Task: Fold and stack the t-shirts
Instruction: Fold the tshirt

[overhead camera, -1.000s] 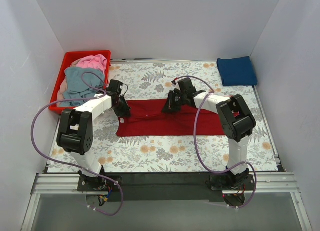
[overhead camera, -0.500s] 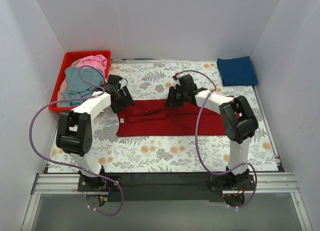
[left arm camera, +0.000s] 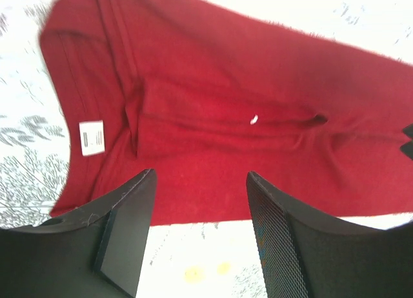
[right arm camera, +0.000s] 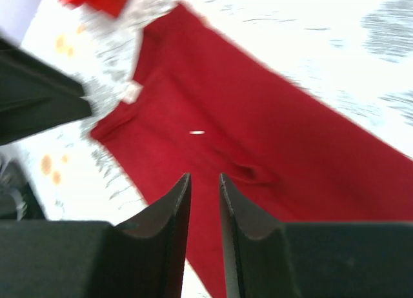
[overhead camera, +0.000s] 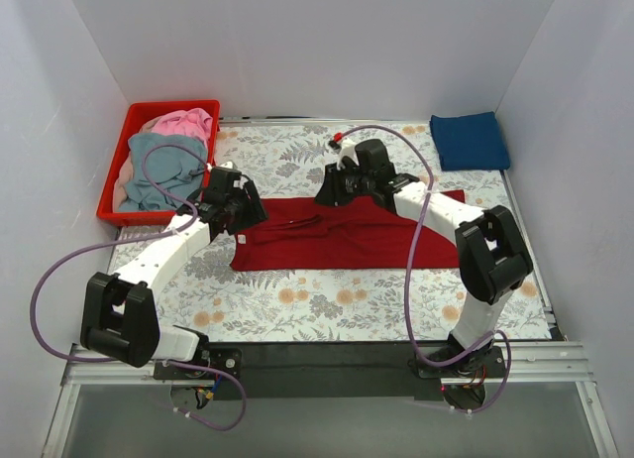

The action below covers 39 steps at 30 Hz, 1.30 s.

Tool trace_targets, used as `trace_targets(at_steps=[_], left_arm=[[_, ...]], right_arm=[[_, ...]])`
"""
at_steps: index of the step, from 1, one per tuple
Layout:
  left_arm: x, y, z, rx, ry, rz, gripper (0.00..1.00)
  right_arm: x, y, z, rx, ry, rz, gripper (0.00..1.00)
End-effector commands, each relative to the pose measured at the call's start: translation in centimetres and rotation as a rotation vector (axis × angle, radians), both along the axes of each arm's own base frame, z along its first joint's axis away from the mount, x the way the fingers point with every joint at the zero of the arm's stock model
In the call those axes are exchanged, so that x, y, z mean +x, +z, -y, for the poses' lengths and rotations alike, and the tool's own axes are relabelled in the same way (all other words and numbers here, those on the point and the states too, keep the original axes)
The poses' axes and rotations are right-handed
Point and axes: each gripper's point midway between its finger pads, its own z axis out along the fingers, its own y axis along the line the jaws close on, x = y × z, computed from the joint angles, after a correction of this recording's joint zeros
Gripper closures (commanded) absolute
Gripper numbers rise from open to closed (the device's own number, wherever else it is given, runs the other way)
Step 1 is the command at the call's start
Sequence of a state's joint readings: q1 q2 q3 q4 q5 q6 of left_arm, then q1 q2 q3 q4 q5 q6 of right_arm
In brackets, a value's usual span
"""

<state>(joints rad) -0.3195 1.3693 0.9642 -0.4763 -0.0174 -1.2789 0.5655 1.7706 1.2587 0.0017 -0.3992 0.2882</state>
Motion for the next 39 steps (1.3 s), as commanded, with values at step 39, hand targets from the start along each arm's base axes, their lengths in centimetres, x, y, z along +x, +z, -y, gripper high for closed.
trace_targets(at_steps=[39], left_arm=[[-3.6, -2.4, -0.7, -0.012, 0.012, -0.048, 0.43]], right_arm=[[4.1, -4.2, -6.7, 0.057, 0.136, 0.005, 0.72]])
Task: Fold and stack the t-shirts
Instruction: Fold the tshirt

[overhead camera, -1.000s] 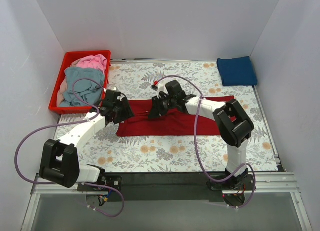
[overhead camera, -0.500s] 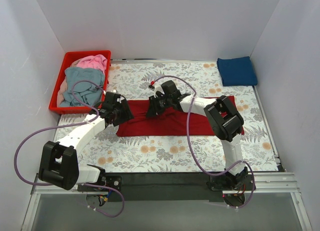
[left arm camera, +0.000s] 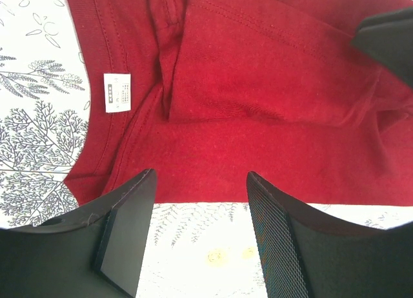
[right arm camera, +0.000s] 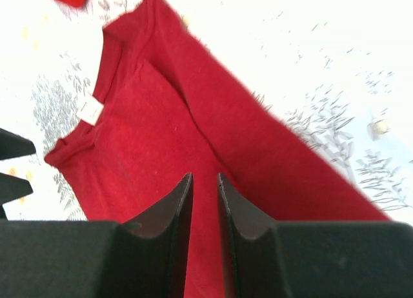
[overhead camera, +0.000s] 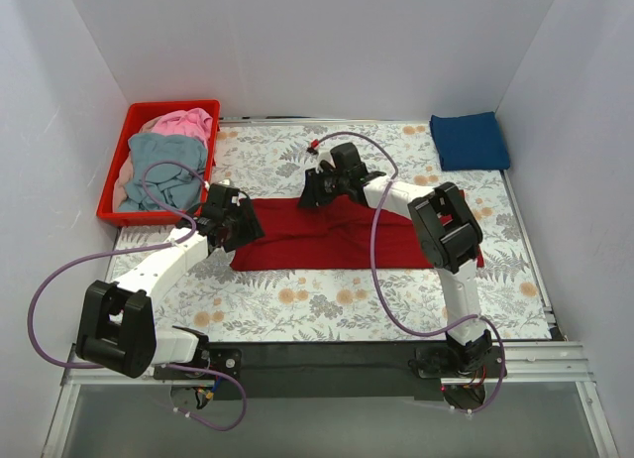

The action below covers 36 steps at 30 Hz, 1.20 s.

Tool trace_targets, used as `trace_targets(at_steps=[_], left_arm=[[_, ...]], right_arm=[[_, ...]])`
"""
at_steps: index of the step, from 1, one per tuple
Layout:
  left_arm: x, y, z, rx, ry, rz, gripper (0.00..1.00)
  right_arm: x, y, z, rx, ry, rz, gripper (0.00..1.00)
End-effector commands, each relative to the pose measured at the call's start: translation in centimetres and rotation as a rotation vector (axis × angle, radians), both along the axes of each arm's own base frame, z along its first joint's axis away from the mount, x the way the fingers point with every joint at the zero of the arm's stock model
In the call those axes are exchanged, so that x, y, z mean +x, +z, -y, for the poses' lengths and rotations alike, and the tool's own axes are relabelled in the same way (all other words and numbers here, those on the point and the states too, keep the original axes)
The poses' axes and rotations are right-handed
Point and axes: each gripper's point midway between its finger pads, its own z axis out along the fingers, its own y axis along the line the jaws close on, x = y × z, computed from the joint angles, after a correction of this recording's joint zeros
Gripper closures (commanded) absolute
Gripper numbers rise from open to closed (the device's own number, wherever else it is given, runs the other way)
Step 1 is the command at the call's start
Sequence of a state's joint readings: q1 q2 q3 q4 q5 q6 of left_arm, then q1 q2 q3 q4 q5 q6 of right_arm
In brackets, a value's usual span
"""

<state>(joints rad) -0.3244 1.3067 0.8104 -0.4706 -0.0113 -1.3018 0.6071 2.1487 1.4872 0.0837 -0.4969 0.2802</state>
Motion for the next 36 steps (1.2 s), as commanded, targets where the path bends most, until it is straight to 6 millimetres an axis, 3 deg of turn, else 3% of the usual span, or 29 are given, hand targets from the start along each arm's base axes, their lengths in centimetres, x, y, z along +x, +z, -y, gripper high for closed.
trace_targets(at_steps=[1, 7, 10, 13, 16, 20, 24, 28, 29, 32, 35, 36], left_arm=[[0.4, 1.4, 0.4, -0.030, 0.004, 0.044, 0.43], [2.7, 2.5, 2.5, -0.122, -0.013, 0.076, 0.48], [4.7, 2.6, 3.5, -0.143, -0.024, 0.094, 0.57], [5.8, 1.0, 4.0, -0.146, -0.036, 0.050, 0.67], [5.6, -1.8, 3.7, -0.125, -0.029, -0.033, 0.73], [4.0, -5.4, 1.3, -0.051, 0.045, -0.140, 0.77], [2.8, -7.1, -1.5, 0.024, 0.140, -0.196, 0.78], [3.3, -6.0, -2.2, 0.059, 0.153, -0.183, 0.75], [3.8, -5.1, -2.2, 0.058, 0.152, -0.153, 0.73], [5.3, -1.4, -2.6, 0.065, 0.158, -0.047, 0.61], [5.8, 1.4, -2.9, 0.081, 0.171, 0.008, 0.52], [5.3, 1.6, -2.8, 0.090, 0.168, -0.003, 0.51]], right_arm=[[1.0, 3.9, -0.4, 0.065, 0.014, 0.073, 0.71], [-1.7, 6.9, 0.3, 0.212, 0.075, -0.053, 0.70], [-3.6, 6.7, 0.3, 0.278, 0.116, -0.143, 0.70], [-4.7, 4.6, 0.4, 0.278, 0.137, -0.225, 0.70], [-4.9, 1.8, 1.3, 0.251, 0.111, -0.284, 0.69], [-3.9, -2.2, 3.7, 0.208, 0.018, -0.337, 0.70], [-3.6, -3.9, 5.5, 0.189, -0.021, -0.353, 0.70], [-3.8, -1.8, 5.7, 0.212, -0.001, -0.326, 0.70], [-3.9, 0.0, 5.7, 0.230, 0.006, -0.297, 0.70], [-3.9, 2.7, 7.2, 0.224, -0.029, -0.247, 0.69], [-4.2, 2.4, 10.2, 0.067, -0.106, -0.214, 0.69], [-3.8, 1.6, 11.7, -0.032, -0.145, -0.157, 0.68]])
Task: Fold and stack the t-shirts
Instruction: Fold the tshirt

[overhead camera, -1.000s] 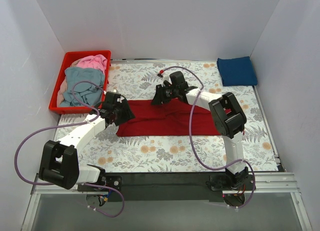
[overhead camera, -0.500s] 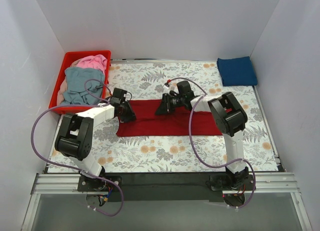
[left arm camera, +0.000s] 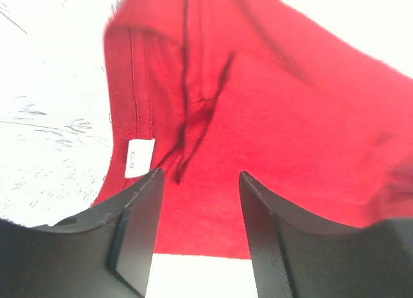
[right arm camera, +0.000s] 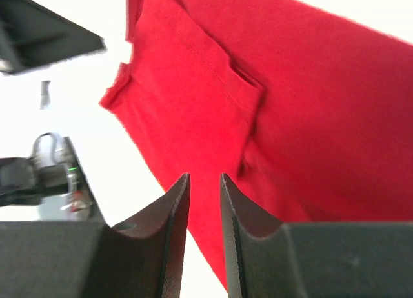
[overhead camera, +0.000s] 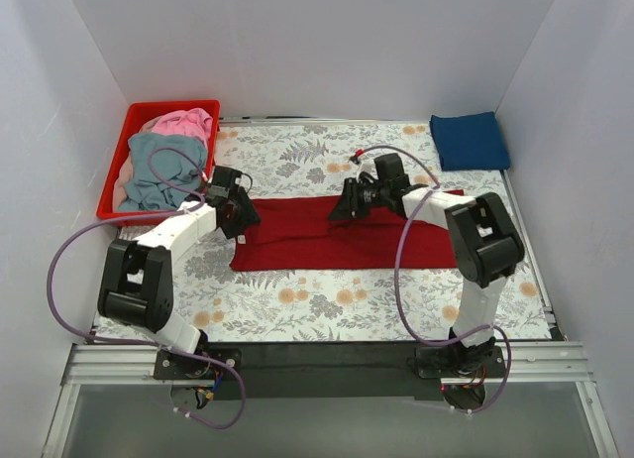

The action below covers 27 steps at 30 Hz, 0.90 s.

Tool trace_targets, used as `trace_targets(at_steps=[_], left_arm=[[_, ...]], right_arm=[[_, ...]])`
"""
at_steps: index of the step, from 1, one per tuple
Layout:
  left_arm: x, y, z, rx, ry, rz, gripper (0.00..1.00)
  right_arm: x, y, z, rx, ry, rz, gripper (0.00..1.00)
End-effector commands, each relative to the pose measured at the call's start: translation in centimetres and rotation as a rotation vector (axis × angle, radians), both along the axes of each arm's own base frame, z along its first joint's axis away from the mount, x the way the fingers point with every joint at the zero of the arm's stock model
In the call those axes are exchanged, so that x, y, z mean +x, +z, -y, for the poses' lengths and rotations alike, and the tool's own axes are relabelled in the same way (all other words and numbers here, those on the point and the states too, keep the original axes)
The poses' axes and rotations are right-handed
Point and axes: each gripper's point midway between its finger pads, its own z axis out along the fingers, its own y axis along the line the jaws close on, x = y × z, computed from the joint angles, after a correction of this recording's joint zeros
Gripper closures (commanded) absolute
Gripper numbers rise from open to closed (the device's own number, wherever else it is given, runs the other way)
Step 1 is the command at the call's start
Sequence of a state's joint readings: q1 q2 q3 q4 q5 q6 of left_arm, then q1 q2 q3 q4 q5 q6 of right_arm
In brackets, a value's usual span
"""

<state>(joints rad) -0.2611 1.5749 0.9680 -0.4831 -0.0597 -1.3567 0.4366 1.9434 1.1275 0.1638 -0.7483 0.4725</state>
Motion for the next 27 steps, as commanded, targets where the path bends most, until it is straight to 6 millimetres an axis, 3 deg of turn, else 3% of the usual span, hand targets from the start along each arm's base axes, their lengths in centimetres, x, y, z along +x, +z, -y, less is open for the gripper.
trace_targets(at_steps=[1, 3, 4, 5, 6, 10, 14, 17, 19, 21, 23, 24, 25, 26, 27], left_arm=[[0.7, 4.9, -1.0, 0.050, 0.034, 0.103, 0.50], [-0.3, 4.8, -0.5, 0.033, 0.030, 0.088, 0.49], [-0.9, 4.4, -0.3, 0.025, 0.031, 0.073, 0.49], [-1.8, 3.6, 0.2, 0.001, 0.038, 0.053, 0.49], [-2.5, 2.8, 0.3, -0.003, 0.039, 0.031, 0.49], [-3.7, 0.1, 0.5, -0.010, 0.050, -0.032, 0.49], [-3.5, -2.0, -0.1, 0.031, 0.067, -0.074, 0.55], [-2.5, -3.5, -0.9, 0.081, 0.071, -0.104, 0.61], [-0.8, -3.4, -1.6, 0.115, 0.073, -0.091, 0.62], [0.1, -5.0, -2.1, 0.153, 0.068, -0.134, 0.63], [2.6, -4.8, -2.4, 0.190, 0.064, -0.112, 0.63], [2.9, -6.3, -2.7, 0.216, 0.061, -0.148, 0.63], [5.2, -5.4, -2.3, 0.219, 0.061, -0.107, 0.63], [6.1, -5.6, -2.7, 0.254, 0.053, -0.105, 0.63], [6.6, -7.2, -2.9, 0.284, 0.045, -0.143, 0.63]], right_arm=[[0.0, 1.2, 4.7, -0.247, -0.064, 0.126, 0.68], [-0.8, 0.1, 6.8, -0.357, -0.104, 0.139, 0.67], [-1.2, 0.8, 7.6, -0.385, -0.106, 0.180, 0.66], [-2.4, -0.7, 9.0, -0.458, -0.120, 0.160, 0.65], [-2.9, -0.9, 9.6, -0.487, -0.124, 0.166, 0.64], [-5.2, -2.1, 11.8, -0.586, -0.124, 0.177, 0.60], [-6.7, -3.5, 12.8, -0.643, -0.105, 0.155, 0.60], [-7.6, -4.5, 12.8, -0.668, -0.086, 0.143, 0.60], [-8.3, -5.1, 12.8, -0.680, -0.070, 0.118, 0.60], [-9.0, -5.7, 12.5, -0.689, -0.042, 0.096, 0.60], [-9.7, -6.4, 12.3, -0.709, -0.015, 0.076, 0.60], [-10.0, -6.5, 12.1, -0.705, -0.002, 0.065, 0.60], [-10.4, -6.8, 11.8, -0.703, 0.013, 0.047, 0.60], [-10.8, -6.7, 11.1, -0.692, 0.036, 0.045, 0.60], [-11.4, -6.7, 10.3, -0.668, 0.064, 0.030, 0.60]])
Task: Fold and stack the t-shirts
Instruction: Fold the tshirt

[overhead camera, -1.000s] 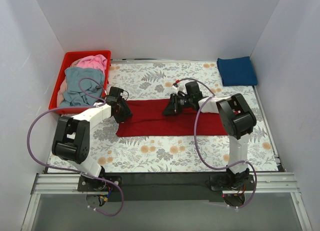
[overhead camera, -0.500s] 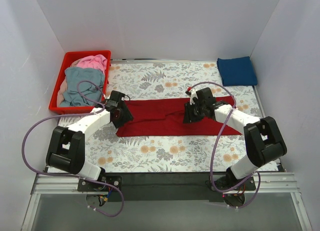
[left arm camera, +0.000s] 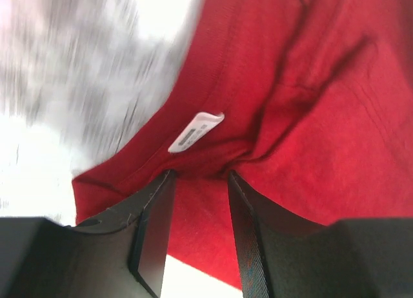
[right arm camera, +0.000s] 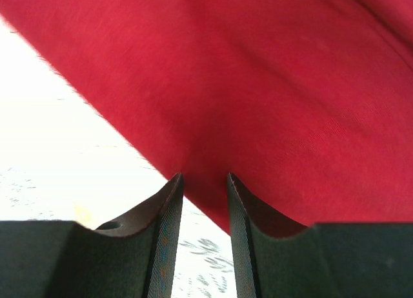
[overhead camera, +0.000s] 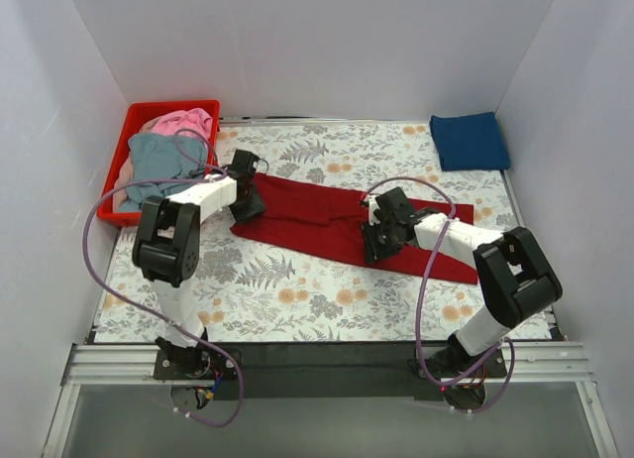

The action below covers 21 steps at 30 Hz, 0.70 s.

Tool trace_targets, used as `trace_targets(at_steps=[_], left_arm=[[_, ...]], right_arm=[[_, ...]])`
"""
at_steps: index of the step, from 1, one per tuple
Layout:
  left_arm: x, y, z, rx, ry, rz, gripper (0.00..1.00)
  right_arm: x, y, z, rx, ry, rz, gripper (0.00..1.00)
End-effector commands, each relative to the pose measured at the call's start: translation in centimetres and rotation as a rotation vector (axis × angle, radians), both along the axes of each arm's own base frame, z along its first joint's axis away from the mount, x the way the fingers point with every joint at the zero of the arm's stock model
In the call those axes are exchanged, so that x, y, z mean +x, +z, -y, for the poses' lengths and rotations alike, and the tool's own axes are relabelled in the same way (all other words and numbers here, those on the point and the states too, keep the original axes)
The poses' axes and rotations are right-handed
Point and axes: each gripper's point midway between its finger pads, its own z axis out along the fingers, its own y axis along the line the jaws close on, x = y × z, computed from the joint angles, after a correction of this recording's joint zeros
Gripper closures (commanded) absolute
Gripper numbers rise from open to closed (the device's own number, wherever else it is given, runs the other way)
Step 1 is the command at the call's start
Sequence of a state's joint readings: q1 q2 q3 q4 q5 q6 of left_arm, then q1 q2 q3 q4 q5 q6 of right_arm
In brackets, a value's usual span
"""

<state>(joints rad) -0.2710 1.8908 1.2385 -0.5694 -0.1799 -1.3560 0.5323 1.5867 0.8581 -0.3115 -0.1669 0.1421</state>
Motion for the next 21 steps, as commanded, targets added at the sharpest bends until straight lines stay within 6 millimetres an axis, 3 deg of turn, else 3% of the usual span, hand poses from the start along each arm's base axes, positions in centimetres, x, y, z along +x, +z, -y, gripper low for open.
trace_targets(at_steps=[1, 2, 3, 4, 5, 8, 9, 10, 12, 13, 14, 16, 17, 18, 19, 20, 21], left_arm=[[2.7, -3.8, -2.4, 0.160, -0.007, -0.047, 0.63], [5.6, -2.6, -2.1, 0.174, -0.008, 0.005, 0.62], [5.9, -4.1, -2.1, 0.190, -0.015, -0.035, 0.61], [6.9, -4.3, -1.9, 0.193, -0.019, -0.031, 0.60], [9.8, -2.6, -1.2, 0.178, -0.023, 0.034, 0.59], [12.6, -2.6, -0.3, 0.172, -0.035, 0.060, 0.55], [14.9, -0.4, 0.2, 0.159, -0.038, 0.121, 0.54], [15.4, 0.3, 0.3, 0.161, -0.040, 0.132, 0.52], [16.9, 3.6, 0.6, 0.147, -0.038, 0.211, 0.50], [17.2, 4.9, 0.5, 0.152, -0.037, 0.240, 0.49], [17.3, 8.1, 0.5, 0.139, -0.033, 0.302, 0.47], [16.9, 10.7, 0.5, 0.127, -0.036, 0.357, 0.46], [16.5, 12.0, 0.4, 0.122, -0.033, 0.382, 0.44], [16.0, 15.9, 0.2, 0.107, -0.023, 0.457, 0.43], [14.8, 15.5, -0.2, 0.111, -0.017, 0.439, 0.41], [14.1, 16.2, -0.5, 0.113, -0.009, 0.449, 0.40], [12.8, 19.0, -0.8, 0.103, -0.003, 0.498, 0.40]], right_arm=[[-3.6, -1.9, -1.8, -0.011, 0.099, -0.132, 0.60], [-4.2, -2.0, -2.4, -0.012, 0.124, -0.154, 0.60], [-4.0, -1.3, -3.8, 0.005, 0.155, -0.150, 0.60], [-5.2, -1.7, -5.1, -0.008, 0.217, -0.175, 0.61], [-6.1, -1.6, -6.0, -0.005, 0.253, -0.208, 0.61], [-6.5, -0.2, -10.3, 0.000, 0.374, -0.174, 0.61], [-6.7, 0.1, -10.9, -0.003, 0.392, -0.180, 0.61], [-6.0, 1.0, -12.2, 0.020, 0.399, -0.157, 0.61], [-4.8, 2.4, -13.1, 0.051, 0.389, -0.125, 0.61], [-4.0, 3.3, -13.7, 0.065, 0.388, -0.091, 0.61], [-2.5, 4.9, -14.6, 0.089, 0.381, -0.039, 0.61], [-0.7, 6.1, -15.5, 0.111, 0.384, 0.021, 0.61], [1.0, 7.7, -16.4, 0.146, 0.379, 0.066, 0.61], [1.7, 8.2, -17.0, 0.170, 0.389, 0.080, 0.61], [2.5, 7.9, -17.4, 0.176, 0.386, 0.082, 0.61], [4.4, 9.3, -18.3, 0.210, 0.377, 0.129, 0.61], [5.1, 9.6, -18.9, 0.231, 0.382, 0.132, 0.60]])
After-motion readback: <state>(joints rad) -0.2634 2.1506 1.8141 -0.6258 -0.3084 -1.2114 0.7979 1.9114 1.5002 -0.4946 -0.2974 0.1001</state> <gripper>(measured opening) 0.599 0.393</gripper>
